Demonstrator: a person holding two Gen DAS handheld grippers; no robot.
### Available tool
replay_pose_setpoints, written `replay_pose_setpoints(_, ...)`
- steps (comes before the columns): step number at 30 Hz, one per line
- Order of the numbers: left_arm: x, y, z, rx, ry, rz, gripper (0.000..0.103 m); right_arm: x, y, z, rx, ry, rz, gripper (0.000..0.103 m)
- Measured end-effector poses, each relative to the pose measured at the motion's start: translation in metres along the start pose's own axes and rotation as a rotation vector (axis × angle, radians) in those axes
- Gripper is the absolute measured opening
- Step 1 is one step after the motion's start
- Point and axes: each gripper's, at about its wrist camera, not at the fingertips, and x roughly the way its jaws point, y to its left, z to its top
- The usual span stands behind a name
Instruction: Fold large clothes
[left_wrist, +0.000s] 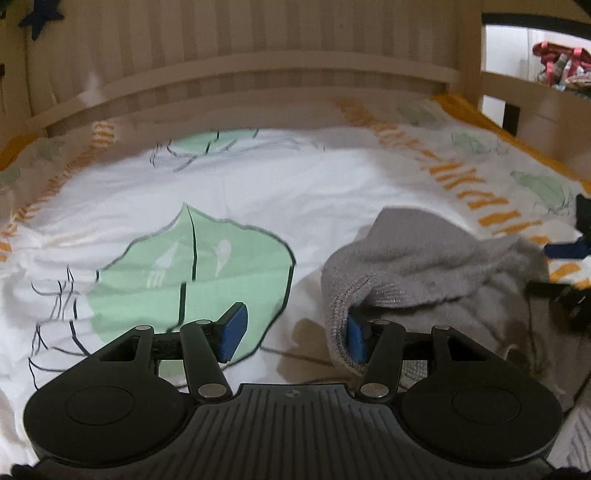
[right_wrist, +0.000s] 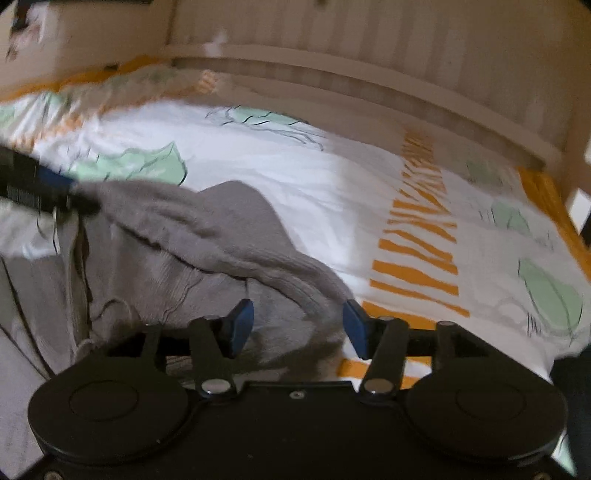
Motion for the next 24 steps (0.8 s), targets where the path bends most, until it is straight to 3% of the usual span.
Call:
replay_pose_setpoints(4,-0.006,-0.002,0.006,-0.012,-0.040,-0.002,0.054,0.016,0.018,0.007,-0.054,-0.002,-0.033,0.061)
replay_pose_setpoints(9,-0.011,-0.004,0.009,-0.035,-0.069,-0.008,0.054,0.023,0.043,0.015,-0.126,-0.031,-0.084,0.077)
replay_pose_setpoints(14,-0.014,-0.002,0.009,-0.077,-0.088,-0.029,0.054,0.033,0.053,0.019,-0.165,-0.038,-0.120,0.078)
replay_pose_setpoints(20,-0.015,0.008,0.002,-0.061,-0.067,-0.030,0.054,0.025,0.000,0.016,-0.003,-0.004,-0.286,0.077)
replay_pose_setpoints(24,-0.011,0.014,-0.007,-0.047,-0.037,-0.055,0.054,-0.002,-0.048,0.001,0.083,0.011,-0.338,0.077)
